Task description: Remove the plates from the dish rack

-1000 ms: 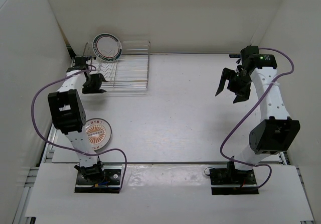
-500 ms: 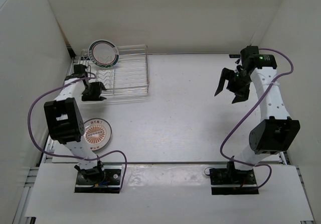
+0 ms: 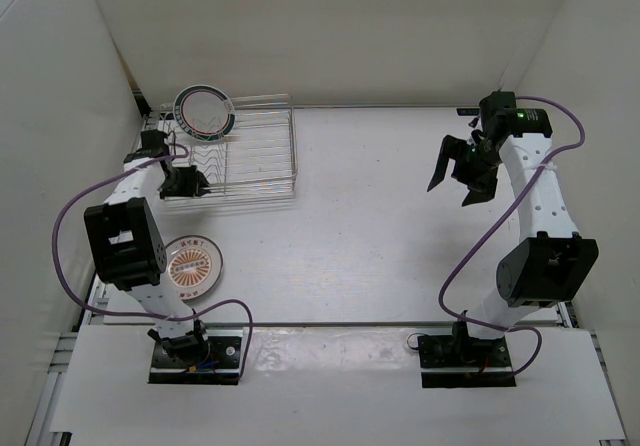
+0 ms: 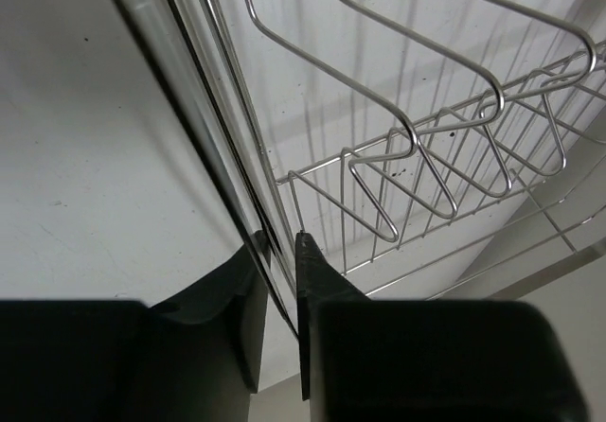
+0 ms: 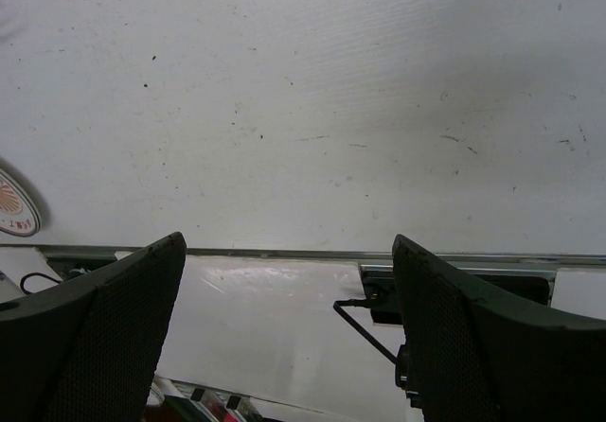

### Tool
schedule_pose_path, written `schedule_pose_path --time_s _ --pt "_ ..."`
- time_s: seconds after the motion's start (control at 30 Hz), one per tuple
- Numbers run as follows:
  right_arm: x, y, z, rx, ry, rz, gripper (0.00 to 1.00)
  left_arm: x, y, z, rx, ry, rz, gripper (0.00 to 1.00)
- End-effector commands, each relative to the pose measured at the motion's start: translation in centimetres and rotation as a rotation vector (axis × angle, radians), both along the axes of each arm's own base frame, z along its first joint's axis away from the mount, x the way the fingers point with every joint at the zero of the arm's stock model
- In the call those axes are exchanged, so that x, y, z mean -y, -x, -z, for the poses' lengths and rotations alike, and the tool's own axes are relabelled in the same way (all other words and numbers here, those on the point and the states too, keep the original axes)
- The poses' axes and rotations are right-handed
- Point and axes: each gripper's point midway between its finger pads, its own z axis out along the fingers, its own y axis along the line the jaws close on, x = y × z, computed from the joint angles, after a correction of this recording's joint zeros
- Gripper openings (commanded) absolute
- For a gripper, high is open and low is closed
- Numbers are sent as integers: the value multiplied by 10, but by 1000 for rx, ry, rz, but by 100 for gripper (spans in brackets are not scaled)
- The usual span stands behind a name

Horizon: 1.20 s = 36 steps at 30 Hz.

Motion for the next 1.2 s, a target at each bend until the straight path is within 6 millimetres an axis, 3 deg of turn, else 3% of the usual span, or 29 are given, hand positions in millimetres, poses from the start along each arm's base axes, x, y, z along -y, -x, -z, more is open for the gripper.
schedule_pose_path --time_s 0.0,0.23,0.53,0.67,0.8,0.9,1.03,1.17 --pt "-1 60 1 -252 -13 -21 91 3 19 -11 -3 -5 55 26" --pt "-2 60 2 -255 -16 -21 91 4 32 -7 -38 -3 93 13" --pt "-2 59 3 -258 -19 -20 91 4 43 -6 -51 4 96 14" --pt "-3 59 3 -265 -25 -21 91 5 39 -7 -39 15 79 24" --pt "-3 60 2 -260 -25 -22 91 6 36 -9 -21 30 69 61" --pt "-2 60 3 -261 -24 -24 91 6 27 -16 8 28 71 76" --pt "-3 61 3 -261 -25 -24 91 4 17 -36 30 39 59 85" --pt "-3 61 4 -263 -27 -22 91 9 11 -57 59 81 4 86"
